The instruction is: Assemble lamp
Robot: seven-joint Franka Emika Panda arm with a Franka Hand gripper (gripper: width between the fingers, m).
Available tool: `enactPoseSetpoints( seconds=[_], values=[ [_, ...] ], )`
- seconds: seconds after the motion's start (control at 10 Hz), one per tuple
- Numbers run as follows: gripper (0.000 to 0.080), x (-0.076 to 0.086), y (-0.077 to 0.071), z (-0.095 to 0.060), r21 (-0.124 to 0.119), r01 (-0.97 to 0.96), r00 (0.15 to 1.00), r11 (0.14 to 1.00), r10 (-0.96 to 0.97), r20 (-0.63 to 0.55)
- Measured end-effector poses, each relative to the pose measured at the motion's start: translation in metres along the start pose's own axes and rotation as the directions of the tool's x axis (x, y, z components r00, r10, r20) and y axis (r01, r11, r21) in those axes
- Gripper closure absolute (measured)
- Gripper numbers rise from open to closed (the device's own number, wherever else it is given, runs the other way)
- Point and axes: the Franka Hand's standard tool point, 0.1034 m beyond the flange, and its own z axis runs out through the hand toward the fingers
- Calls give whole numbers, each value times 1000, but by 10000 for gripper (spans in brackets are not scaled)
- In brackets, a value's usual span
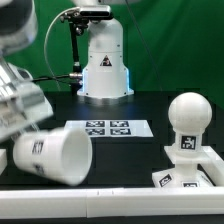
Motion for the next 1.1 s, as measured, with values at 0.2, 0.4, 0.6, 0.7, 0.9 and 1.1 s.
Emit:
enactPoseSetpoints(
  seconds=[0.2, 0.4, 0.6, 0.7, 0.9, 1.1],
  values=[
    [758, -30, -12, -23, -104, 110, 986, 988, -122, -111],
    [758, -41, -21, -14, -106, 149, 957, 983, -170, -234],
    [758, -52, -25, -5, -89, 161, 933, 983, -181, -311],
    [758, -55, -29, -1, -67, 166, 909, 984, -179, -376],
    [758, -70, -33, -4, -104, 232, 865, 967, -254, -433],
    [758, -87, -43, -26, -210, 358, 761, 910, -415, -499]
  ],
)
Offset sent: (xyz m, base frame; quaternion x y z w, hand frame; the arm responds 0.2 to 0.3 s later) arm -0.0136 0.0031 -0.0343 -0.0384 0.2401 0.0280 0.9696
